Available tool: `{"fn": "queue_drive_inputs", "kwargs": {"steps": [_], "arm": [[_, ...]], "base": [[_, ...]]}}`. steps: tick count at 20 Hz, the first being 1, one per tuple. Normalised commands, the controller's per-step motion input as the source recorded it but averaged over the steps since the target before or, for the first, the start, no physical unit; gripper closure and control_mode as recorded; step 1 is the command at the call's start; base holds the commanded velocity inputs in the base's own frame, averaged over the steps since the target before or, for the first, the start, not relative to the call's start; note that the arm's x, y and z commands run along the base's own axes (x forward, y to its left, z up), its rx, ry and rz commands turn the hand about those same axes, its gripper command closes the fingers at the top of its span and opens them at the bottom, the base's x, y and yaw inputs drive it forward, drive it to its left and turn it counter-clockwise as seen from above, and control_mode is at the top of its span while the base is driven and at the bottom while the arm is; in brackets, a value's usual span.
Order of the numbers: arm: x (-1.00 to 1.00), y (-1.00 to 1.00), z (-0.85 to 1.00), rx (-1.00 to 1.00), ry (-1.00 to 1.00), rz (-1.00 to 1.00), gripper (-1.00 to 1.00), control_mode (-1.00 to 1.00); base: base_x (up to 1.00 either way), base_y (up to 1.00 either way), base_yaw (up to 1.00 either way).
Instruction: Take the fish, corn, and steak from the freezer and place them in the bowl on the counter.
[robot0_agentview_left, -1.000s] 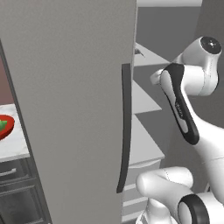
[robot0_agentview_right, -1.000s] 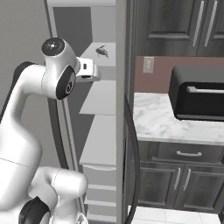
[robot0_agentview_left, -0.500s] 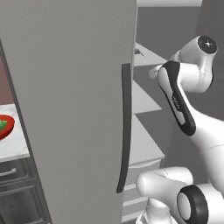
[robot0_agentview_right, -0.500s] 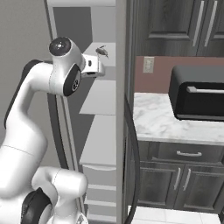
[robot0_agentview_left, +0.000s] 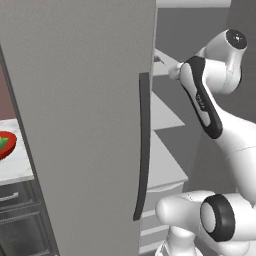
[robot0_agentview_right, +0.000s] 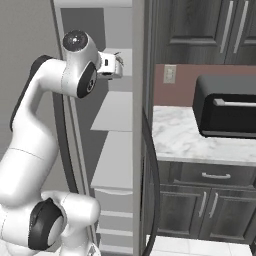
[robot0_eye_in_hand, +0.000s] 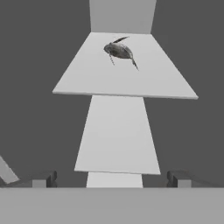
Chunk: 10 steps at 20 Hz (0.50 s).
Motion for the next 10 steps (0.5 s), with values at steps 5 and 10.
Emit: {"fn": "queue_drive_inputs", "kwargs": {"steps": [5,10], "arm": [[0.48,0.0,0.0,0.01,0.0,0.0,-1.0,-1.0],[0.43,0.0,0.01,0.0,0.0,0.0,-1.0,-1.0]], "base": [[0.0,0.0,0.0],[0.0,0.0,0.0]]}}
